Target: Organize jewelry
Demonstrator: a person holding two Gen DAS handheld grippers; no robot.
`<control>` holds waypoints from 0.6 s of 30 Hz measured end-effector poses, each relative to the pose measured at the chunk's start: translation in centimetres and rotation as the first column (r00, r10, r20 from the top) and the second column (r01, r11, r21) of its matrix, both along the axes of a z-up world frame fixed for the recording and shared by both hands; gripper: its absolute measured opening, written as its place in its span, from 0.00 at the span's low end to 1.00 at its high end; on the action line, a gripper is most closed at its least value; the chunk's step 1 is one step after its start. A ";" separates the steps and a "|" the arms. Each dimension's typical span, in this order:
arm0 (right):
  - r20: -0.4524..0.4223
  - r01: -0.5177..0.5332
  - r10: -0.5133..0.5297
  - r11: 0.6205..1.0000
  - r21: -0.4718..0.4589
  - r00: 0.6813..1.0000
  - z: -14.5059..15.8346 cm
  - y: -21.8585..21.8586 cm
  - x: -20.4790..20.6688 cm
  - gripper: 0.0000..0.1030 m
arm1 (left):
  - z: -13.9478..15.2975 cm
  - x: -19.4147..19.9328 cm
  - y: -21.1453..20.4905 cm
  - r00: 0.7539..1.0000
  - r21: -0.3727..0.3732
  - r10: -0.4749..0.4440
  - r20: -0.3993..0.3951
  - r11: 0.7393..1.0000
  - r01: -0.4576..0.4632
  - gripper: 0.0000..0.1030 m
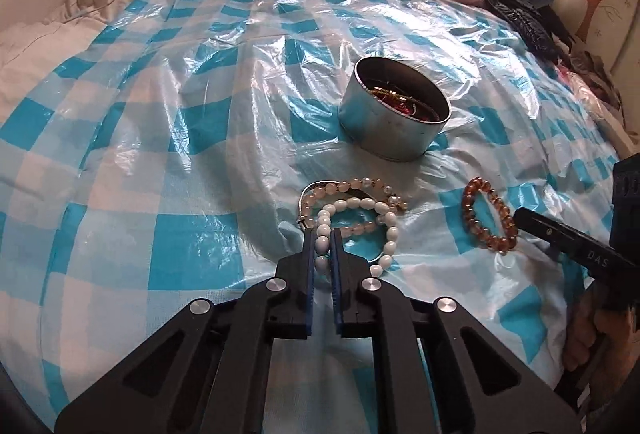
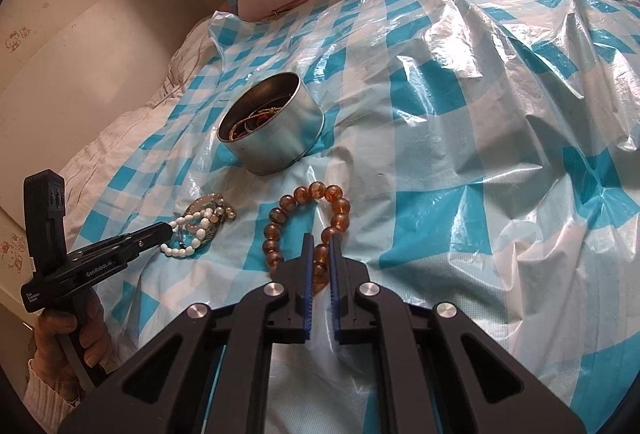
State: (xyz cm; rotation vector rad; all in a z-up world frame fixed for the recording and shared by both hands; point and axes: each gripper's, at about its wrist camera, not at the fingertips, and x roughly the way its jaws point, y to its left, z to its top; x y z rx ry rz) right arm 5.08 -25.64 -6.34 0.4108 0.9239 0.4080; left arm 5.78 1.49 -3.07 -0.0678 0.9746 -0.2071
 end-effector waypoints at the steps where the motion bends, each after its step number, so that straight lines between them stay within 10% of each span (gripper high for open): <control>1: 0.004 -0.004 0.004 1.000 0.009 1.000 0.1 -0.1 -0.1 0.08 | 0.3 -0.4 -0.1 1.000 -0.013 -0.011 0.022 1.000 0.011 0.07; 5: -0.005 -0.004 0.004 1.000 0.009 1.000 0.3 -0.1 0.1 0.08 | 0.3 -0.6 -1.0 0.999 0.026 -0.014 0.031 1.000 0.014 0.07; 10: -0.048 0.018 -0.019 1.000 -0.015 0.999 -0.5 0.2 1.1 0.33 | -0.6 0.3 -0.9 1.000 0.045 0.020 -0.006 0.999 -0.020 0.10; 18: -0.033 -0.014 0.010 0.993 -0.117 0.999 -0.5 2.0 1.0 0.12 | -1.5 0.7 -2.5 0.999 0.139 0.030 -0.029 0.990 -0.026 0.06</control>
